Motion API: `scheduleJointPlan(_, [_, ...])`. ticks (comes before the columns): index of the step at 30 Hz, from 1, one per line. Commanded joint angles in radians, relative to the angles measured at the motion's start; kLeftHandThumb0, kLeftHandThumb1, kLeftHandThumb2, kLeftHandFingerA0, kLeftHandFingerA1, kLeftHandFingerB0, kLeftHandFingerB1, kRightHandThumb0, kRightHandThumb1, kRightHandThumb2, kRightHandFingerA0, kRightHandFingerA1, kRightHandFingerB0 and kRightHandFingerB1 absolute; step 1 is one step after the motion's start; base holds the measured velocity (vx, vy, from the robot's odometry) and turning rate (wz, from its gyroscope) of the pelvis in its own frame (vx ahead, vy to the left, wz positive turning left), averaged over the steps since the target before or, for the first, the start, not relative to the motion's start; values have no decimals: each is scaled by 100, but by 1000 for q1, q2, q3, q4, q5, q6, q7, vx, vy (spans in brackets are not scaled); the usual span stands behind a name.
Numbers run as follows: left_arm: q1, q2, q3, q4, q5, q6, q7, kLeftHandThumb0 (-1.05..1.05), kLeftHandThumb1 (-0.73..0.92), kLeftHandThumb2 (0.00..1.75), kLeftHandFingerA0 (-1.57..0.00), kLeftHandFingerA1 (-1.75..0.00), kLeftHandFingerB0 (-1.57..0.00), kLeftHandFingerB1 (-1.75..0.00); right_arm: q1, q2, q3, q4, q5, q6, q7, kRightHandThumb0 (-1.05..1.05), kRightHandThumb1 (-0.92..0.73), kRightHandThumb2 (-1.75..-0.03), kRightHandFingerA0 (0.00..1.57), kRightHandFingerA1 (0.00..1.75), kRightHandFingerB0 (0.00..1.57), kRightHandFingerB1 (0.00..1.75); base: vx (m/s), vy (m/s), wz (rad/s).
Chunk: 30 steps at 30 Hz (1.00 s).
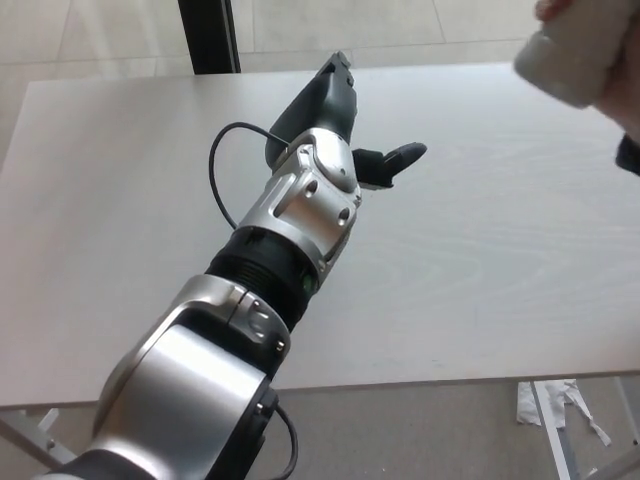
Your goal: Pick up a bottle and hand it
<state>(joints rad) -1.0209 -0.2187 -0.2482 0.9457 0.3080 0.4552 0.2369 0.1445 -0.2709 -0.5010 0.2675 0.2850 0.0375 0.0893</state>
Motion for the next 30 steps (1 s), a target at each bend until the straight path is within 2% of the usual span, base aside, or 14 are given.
scheduleJointPlan(1, [77, 90, -22, -181, 23, -32, -60, -86, 49, 84, 0, -24, 0, -6, 2, 12, -17, 0, 23, 3, -4, -56, -61, -63, 107, 102, 42, 48, 0, 0, 0])
scheduleJointPlan(2, [97, 109, -26, -235, 23, -25, -80, -86, 49, 84, 0, -24, 0, -6, 2, 17, -18, 2, 27, -1, -3, -56, -61, -63, 107, 102, 42, 48, 0, 0, 0])
scheduleJointPlan(3, [117, 127, -30, -285, 22, -20, -97, -92, 52, 85, 0, -23, 0, -2, 3, 15, -17, 2, 23, -4, 0, -57, -63, -63, 71, 88, 38, 49, 0, 0, 0])
scheduleJointPlan(8, [400, 337, 85, -927, -70, 31, -296, -96, 57, 90, -8, -33, 0, 0, 34, 0, -17, -19, 5, -2, 3, -57, -64, -60, 84, 87, 37, 48, 0, 0, 0])
scheduleJointPlan(9, [421, 355, 99, -969, -79, 35, -312, -87, 54, 93, 0, -29, 0, -8, 34, -2, -23, -21, 12, 2, 4, -58, -46, -95, 81, 86, 32, 59, 0, 0, 0])
scheduleJointPlan(10, [504, 425, 175, -1098, -113, 41, -368, -80, 52, 97, 0, -41, 0, -16, 33, -6, -25, -24, 7, 9, -5, -57, -64, -62, 76, 81, 37, 51, 0, 0, 0])
scheduleJointPlan(13, [668, 574, 421, -1314, -228, 129, -509, -86, 56, 96, 0, -51, -1, -9, 27, -16, -40, -12, 12, 9, -10, -56, -62, -64, 73, 80, 39, 52, 0, 0, 0])
scheduleJointPlan(16, [770, 636, 607, -1321, -280, 84, -540, -71, 53, 91, -11, -54, 0, -24, 22, -31, -57, 0, 26, 23, -5, -57, -63, -62, 81, 94, 39, 52, 0, 0, 0])
scheduleJointPlan(18, [880, 698, 882, -1212, -332, 77, -545, -79, 69, 61, -39, -53, -16, -34, 23, -40, -63, 15, 21, -3, 0, -57, -62, -63, 68, 89, 39, 54, 0, 0, 0])
scheduleJointPlan(19, [916, 714, 977, -1168, -358, 87, -545, -81, 68, 61, -45, -54, -19, -39, 26, -46, -60, 29, 8, -23, 3, -59, -48, -94, 53, 80, 36, 62, 0, 0, 0])
scheduleJointPlan(21, [962, 746, 1082, -1091, -375, 126, -538, -81, 63, 59, -47, -65, -20, -53, 27, -57, -70, 56, 12, -48, 21, -55, -62, -66, 40, 76, 36, 54, 0, 0, 0])
scheduleJointPlan(26, [1128, 811, 1257, -756, -434, -53, -497, -88, 65, 61, -59, -80, -22, -71, 41, -72, -85, 87, 6, -67, 21, -57, -62, -66, 41, 77, 37, 56, 0, 0, 0])
scheduleJointPlan(27, [1148, 814, 1288, -713, -448, -73, -479, -84, 50, 96, -58, -83, -22, -70, 43, -75, -86, 97, 1, -71, 19, -58, -62, -66, 43, 78, 35, 56, 0, 0, 0])
scheduleJointPlan(30, [1198, 788, 1363, -696, -482, -44, -441, -91, 55, 97, -55, -84, -20, -70, 48, -80, -91, 111, 5, -71, 24, -55, -63, -66, 39, 74, 34, 55, 0, 0, 0])
